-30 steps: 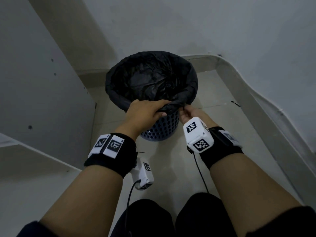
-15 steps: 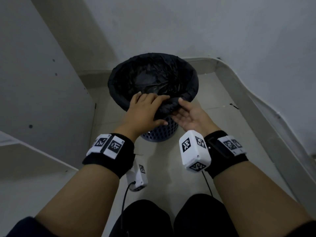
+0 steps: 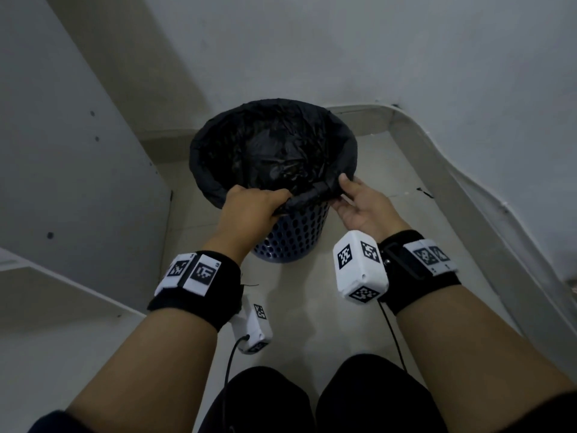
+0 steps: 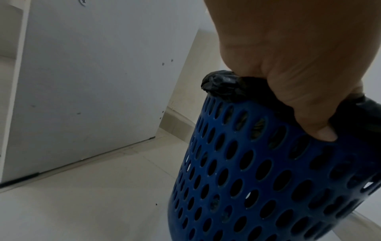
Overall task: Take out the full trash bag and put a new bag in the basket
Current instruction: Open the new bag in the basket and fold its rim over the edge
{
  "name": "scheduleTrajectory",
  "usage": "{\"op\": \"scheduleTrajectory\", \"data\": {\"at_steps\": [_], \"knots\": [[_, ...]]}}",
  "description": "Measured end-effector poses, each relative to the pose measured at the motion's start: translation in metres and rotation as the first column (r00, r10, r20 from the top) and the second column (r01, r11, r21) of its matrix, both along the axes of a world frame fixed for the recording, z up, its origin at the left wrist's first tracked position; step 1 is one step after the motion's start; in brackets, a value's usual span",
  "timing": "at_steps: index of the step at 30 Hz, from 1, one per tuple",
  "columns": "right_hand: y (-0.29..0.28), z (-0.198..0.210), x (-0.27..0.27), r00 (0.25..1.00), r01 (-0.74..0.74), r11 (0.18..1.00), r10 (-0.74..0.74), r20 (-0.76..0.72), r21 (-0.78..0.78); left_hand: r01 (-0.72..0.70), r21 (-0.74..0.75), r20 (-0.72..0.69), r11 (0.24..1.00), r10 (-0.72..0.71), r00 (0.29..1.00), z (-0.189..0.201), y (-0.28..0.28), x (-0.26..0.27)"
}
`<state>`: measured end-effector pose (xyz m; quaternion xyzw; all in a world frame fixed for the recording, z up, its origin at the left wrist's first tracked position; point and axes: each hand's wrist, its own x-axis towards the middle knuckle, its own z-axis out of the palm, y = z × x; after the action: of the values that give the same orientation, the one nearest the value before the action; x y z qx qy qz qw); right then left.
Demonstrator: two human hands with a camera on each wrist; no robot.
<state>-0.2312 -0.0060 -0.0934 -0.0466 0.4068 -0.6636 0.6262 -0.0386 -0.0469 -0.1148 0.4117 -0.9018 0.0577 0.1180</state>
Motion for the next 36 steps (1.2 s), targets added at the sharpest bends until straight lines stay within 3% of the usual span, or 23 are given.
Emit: {"op": "scheduleTrajectory", "data": {"at_steps": [3, 6, 10, 13, 15, 19, 22, 27, 30, 32, 36], "knots": [[0.001, -0.008, 0.001, 0.98, 0.056, 0.997, -0.064, 0.189, 0.049, -0.008, -0.008, -0.011, 1.0, 0.008, 1.0, -0.002, 0.0, 0.0], [0.001, -0.009, 0.006, 0.97, 0.042, 0.995, -0.063, 0.236, 0.094, 0.007, -0.018, -0.006, 1.0, -0.007, 1.0, -0.003, -0.001, 0.002], [-0.004, -0.008, 0.002, 0.981, 0.055, 0.987, -0.082, 0.178, 0.148, 0.0, -0.022, 0.008, 1.0, 0.0, 1.0, -0.002, -0.001, 0.0], [-0.003, -0.007, 0.0, 0.998, 0.023, 0.994, -0.016, -0.064, 0.108, -0.023, -0.024, 0.017, 0.999, 0.023, 1.0, -0.001, 0.0, -0.002], [-0.004, -0.003, 0.002, 0.99, -0.024, 0.998, 0.033, -0.137, 0.066, -0.019, -0.021, 0.022, 1.0, 0.019, 1.0, -0.001, 0.001, -0.003], [-0.009, 0.01, 0.002, 0.991, -0.092, 0.993, 0.099, -0.094, 0.077, -0.027, 0.003, 0.04, 1.0, 0.026, 0.999, 0.0, 0.004, -0.003], [-0.006, 0.01, 0.001, 0.989, -0.118, 0.986, 0.127, -0.073, 0.118, -0.047, 0.05, -0.026, 0.998, 0.048, 0.999, 0.004, 0.01, -0.012], [0.001, -0.005, -0.006, 0.943, -0.223, 0.963, 0.252, -0.215, 0.151, -0.036, 0.024, 0.007, 0.999, 0.036, 0.999, 0.002, 0.011, -0.018], [-0.004, -0.003, -0.008, 0.947, -0.169, 0.978, 0.195, -0.255, 0.12, 0.002, 0.022, -0.01, 1.0, -0.002, 1.0, 0.004, 0.01, -0.015], [-0.009, 0.002, -0.009, 0.977, -0.101, 0.991, 0.115, -0.177, 0.09, -0.007, 0.034, -0.028, 0.999, 0.008, 1.0, 0.005, 0.011, -0.016], [-0.011, 0.015, -0.01, 0.989, -0.101, 0.986, 0.115, -0.098, 0.132, -0.014, 0.104, -0.048, 0.994, 0.019, 0.999, 0.006, 0.014, -0.024]]}}
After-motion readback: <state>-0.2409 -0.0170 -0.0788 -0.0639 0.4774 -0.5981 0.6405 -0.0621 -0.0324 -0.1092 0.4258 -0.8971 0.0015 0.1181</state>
